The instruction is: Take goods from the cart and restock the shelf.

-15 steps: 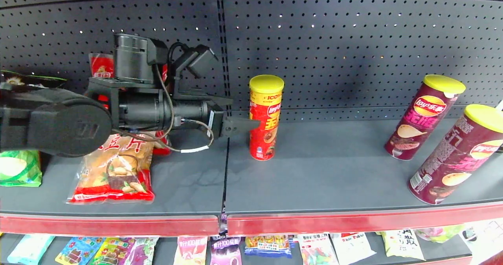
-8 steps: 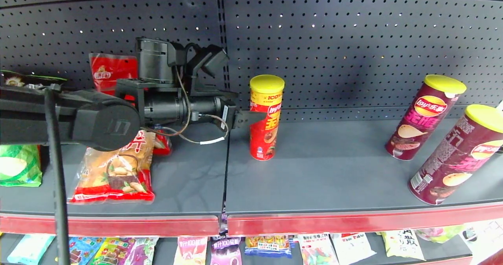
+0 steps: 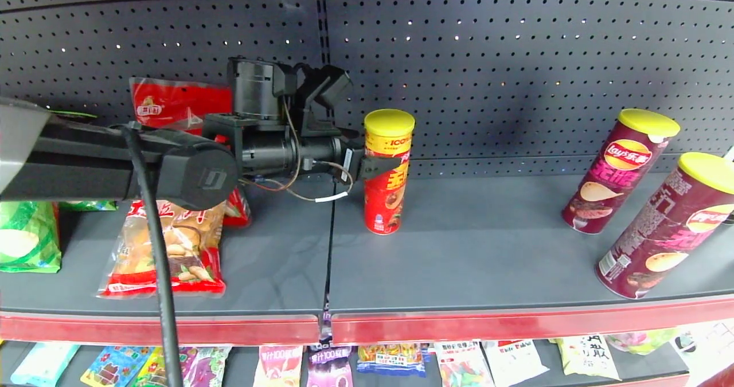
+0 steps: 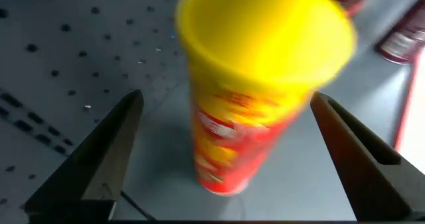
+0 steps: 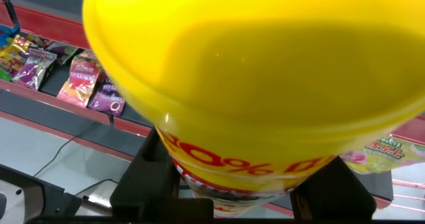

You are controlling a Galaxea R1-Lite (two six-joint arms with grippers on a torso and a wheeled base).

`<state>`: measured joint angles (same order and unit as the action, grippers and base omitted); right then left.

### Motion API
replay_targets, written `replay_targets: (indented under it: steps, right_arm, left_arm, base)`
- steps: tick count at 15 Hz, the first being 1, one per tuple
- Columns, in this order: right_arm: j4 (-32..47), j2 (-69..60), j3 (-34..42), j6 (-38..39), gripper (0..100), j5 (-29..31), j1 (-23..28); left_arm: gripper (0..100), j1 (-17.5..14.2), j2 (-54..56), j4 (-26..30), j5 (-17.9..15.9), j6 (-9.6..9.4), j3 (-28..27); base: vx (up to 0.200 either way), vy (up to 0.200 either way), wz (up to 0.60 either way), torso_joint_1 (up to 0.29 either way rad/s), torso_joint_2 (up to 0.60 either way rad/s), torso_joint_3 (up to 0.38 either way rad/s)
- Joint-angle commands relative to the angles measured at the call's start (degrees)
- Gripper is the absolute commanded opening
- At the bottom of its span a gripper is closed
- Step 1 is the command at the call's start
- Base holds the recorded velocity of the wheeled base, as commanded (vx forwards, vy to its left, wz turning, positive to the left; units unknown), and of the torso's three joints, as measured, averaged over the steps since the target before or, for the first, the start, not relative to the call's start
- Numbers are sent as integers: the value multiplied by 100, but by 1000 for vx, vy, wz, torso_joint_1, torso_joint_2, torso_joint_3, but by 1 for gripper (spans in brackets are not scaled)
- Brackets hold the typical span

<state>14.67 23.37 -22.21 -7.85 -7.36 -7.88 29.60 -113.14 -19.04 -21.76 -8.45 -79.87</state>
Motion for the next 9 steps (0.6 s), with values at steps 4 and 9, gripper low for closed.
replay_targets:
  steps: [4, 9]
  right_arm:
    - [1, -17, 6, 3, 0, 7, -4]
    - [1, -34, 6, 3, 0, 16, -4]
  left_arm:
    - [100, 143, -384, -3, 119, 1, -494]
    - [100, 266, -569, -3, 242, 10, -635]
  base:
    - [0, 0, 0, 0, 0, 0]
    - [0, 0, 0, 0, 0, 0]
